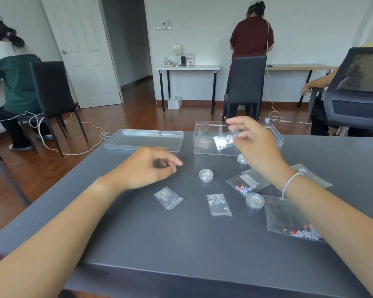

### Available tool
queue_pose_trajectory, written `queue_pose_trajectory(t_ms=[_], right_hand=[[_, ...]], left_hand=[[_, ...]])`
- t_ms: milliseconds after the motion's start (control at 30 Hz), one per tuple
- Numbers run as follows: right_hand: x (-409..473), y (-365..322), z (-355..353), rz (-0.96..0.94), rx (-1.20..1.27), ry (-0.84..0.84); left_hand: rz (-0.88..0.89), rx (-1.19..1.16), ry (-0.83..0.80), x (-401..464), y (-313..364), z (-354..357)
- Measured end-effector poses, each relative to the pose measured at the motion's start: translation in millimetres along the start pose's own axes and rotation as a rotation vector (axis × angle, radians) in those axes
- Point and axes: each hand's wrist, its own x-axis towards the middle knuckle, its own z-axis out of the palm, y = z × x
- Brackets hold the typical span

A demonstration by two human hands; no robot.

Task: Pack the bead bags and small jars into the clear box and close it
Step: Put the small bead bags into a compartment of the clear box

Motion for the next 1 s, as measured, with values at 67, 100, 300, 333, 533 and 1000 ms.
queue_pose_trajectory(t_ms=[67,100,300,333,533,1000], right_hand=[[9,-5,4,-0.016,-0.021,0.033],[15,-7,6,-0.02,-0.03,0.05],[46,-9,23,-0.002,-0.133,0.065],[50,-8,25,0.013,-0.146,0.064],[71,-9,36,0.037,-0.25,0.08],[79,-6,51,0.015,-0.498,-0.103]], left_hand=[[-0.021,-0.024,-0.018,-7,-3,-2],[-0.024,-0.035,-0.032,-10,-4,-4],[-0.032,0.001,-0.211,-19,-2,-6],[-0.038,0.004,-0.222,-20,-2,-6],[-0.066,0.006,-0.27,-20,-1,-4],[-0.041,-0.024,-0.236,-19,-3,-2]])
